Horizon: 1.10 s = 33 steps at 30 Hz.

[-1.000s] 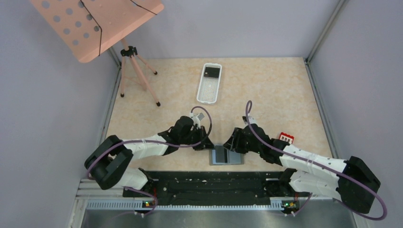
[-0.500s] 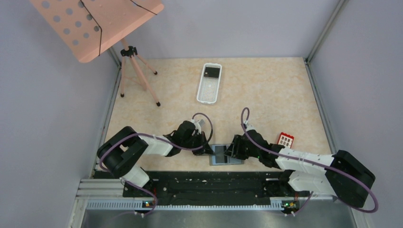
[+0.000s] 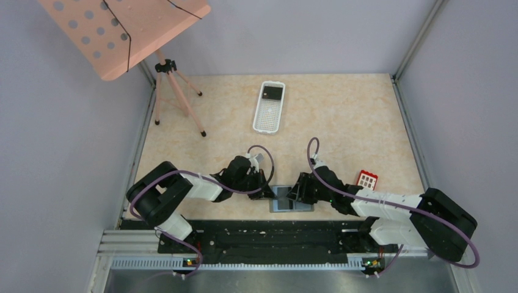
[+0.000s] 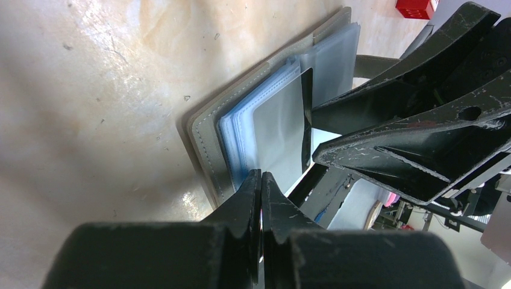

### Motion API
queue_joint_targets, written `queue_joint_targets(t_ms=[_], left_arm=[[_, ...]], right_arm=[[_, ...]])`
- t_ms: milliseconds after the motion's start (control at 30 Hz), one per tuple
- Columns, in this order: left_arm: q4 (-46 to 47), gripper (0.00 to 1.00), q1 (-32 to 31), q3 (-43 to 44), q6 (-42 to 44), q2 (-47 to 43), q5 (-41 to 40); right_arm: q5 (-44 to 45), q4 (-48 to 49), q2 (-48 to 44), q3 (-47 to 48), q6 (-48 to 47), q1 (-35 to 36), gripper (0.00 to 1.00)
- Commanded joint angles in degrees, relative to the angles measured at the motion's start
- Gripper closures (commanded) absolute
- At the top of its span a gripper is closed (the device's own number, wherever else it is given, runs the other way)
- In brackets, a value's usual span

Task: Take the credit cards out of the card holder
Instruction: Remove the credit card from the card holder.

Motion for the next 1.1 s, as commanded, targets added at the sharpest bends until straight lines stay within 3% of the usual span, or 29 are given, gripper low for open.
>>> queue_joint_targets(t_ms=[0,300,700,767,867,1067], left_arm=[[-0.9,0.97,-0.3,-0.9,1.4,1.3,-1.7],[-0.7,0.97,-0.3,-0.7,1.2,2.3,-1.8],[-0.5,0.97,-0.3,-0.6,0.7,3.1,-2.1],[-0.5,0.97,-0.3,-0.5,0.6,3.3,-2.1],[-1.3,0.97,-0.4,-0.1,0.5,3.5,-2.3],[-4.9,0.98,-0.3,1.1,2.5,4.3,-4.0]], right_arm=[[-1.6,4.7,0.8,-1.9,-0.4,-1.8,0.64],[-5.5,9.9,-0.7,-5.5,-1.2,-4.7,0.75],[-8.7,15.4,1.2,-6.5,-2.2,-5.7,0.76],[-9.4,16.6,1.9,-6.4,-2.2,-5.7,0.81],[-9.3,14.7,1.5,-6.0,-2.7,-6.3,1.0],[-6.8,4.2,-5.7,-5.5,-3.5,-8.4,1.0]])
